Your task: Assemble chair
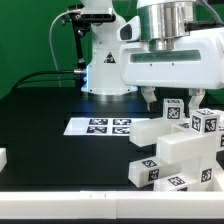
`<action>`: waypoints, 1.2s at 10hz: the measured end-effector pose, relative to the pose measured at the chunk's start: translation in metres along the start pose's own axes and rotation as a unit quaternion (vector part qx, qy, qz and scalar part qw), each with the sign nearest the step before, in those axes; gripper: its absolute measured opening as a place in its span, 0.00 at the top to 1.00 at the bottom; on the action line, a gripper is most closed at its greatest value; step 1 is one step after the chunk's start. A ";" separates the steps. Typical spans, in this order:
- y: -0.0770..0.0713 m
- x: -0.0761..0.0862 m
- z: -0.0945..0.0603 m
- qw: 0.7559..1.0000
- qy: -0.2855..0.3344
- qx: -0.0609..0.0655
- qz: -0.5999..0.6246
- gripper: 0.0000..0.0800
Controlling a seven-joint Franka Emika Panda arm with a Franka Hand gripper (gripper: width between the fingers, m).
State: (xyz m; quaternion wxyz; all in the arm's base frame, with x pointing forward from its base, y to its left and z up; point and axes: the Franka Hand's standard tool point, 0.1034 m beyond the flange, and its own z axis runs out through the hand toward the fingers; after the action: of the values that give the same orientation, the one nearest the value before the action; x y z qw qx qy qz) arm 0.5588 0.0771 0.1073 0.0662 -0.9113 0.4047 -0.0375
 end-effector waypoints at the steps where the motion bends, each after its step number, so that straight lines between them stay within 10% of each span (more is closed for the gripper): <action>1: -0.001 0.000 -0.001 0.988 0.007 -0.013 -0.153 0.19; 3: -0.002 0.000 -0.001 0.977 0.009 -0.018 -0.214 0.19; 6: -0.002 0.000 0.000 0.986 0.009 -0.017 -0.166 0.67; 12: -0.001 0.004 -0.001 0.991 0.011 -0.010 0.134 0.67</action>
Offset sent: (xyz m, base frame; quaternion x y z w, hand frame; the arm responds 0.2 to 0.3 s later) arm 0.0000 0.0000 0.0000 0.0000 0.0000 0.0650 0.9979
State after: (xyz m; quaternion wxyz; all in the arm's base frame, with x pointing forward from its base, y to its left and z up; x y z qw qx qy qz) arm 0.5617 0.0747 0.1090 0.0570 -0.8490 0.5241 -0.0342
